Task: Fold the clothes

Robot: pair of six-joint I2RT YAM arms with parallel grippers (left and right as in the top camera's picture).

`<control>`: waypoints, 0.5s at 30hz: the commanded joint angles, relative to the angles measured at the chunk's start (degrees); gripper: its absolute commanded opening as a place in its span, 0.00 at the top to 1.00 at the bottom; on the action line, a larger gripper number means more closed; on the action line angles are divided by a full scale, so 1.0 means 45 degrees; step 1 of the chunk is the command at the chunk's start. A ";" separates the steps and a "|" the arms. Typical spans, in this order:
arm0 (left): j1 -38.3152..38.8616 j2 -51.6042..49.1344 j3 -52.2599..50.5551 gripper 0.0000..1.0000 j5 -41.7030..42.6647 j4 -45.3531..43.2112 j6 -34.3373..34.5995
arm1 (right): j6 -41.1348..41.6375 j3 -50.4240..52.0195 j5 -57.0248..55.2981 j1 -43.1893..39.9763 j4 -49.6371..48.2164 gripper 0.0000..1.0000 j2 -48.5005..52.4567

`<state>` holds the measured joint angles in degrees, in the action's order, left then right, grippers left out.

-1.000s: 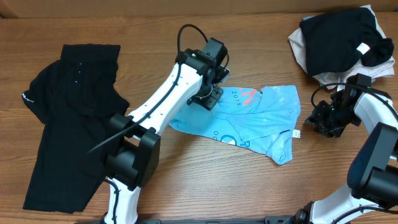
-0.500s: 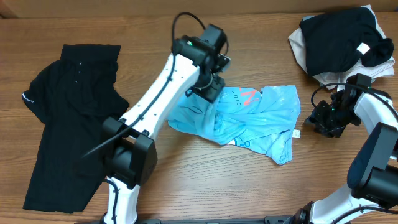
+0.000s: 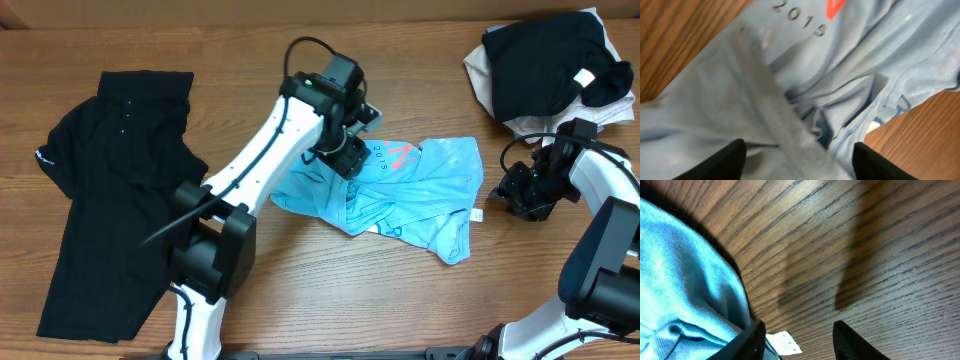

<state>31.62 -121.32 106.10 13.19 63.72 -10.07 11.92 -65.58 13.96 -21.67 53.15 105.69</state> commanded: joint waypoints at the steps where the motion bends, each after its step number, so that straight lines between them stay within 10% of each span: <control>1: 0.0403 -0.0141 -0.0214 0.28 -0.0646 -0.0389 0.0369 | -0.0073 -0.0345 -0.0083 -0.0019 -0.0019 0.53 -0.0369; 15: 0.0568 -0.1943 -0.0204 0.39 -0.2701 -0.0981 0.2050 | -0.0073 -0.0345 -0.0087 -0.0019 -0.0068 0.52 -0.0369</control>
<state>34.04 -129.56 105.54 2.70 59.72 -2.57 11.92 -65.58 13.93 -21.67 53.15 105.69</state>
